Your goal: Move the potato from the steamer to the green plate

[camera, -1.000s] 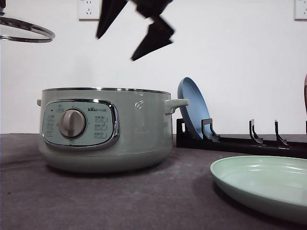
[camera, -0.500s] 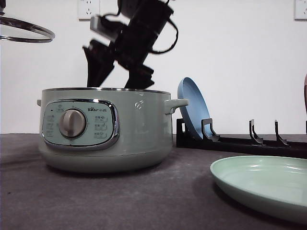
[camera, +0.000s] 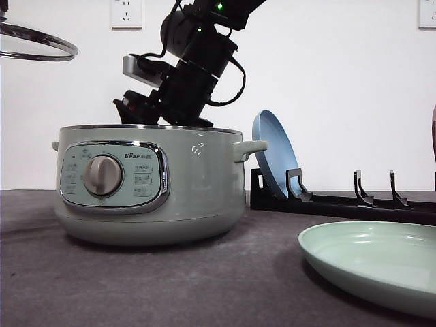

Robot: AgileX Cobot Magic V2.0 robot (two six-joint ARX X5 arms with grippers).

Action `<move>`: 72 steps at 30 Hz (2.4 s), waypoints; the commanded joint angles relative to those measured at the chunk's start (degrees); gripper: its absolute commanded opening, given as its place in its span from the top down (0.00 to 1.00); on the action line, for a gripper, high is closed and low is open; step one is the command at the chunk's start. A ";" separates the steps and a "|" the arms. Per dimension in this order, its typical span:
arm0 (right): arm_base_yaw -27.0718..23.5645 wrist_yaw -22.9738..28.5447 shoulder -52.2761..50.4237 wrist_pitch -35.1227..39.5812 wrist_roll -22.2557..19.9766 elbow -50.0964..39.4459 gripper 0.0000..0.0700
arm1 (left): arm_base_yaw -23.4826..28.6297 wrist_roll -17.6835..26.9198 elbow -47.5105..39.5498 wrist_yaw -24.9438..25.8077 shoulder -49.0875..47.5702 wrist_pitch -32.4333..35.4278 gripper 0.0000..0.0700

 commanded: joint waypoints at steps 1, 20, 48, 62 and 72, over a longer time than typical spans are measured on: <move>0.79 -0.10 2.67 0.37 -0.06 1.51 0.12 | 0.02 -0.29 2.12 -0.09 -0.72 1.88 1.00; 0.66 0.16 0.84 -9.49 2.32 11.43 0.75 | 0.02 -0.30 2.10 -0.03 -0.72 1.97 1.00; -3.05 12.96 -56.48 -32.77 7.44 -14.37 0.75 | -0.15 -1.35 2.10 0.72 -0.72 1.57 1.00; -3.05 13.42 -82.46 -13.89 20.75 -59.00 0.75 | -0.15 -1.53 2.10 0.72 -0.72 1.66 1.00; -3.79 13.73 -81.34 1.75 24.47 -76.61 0.75 | -0.15 -1.52 2.10 0.72 -0.72 1.88 1.00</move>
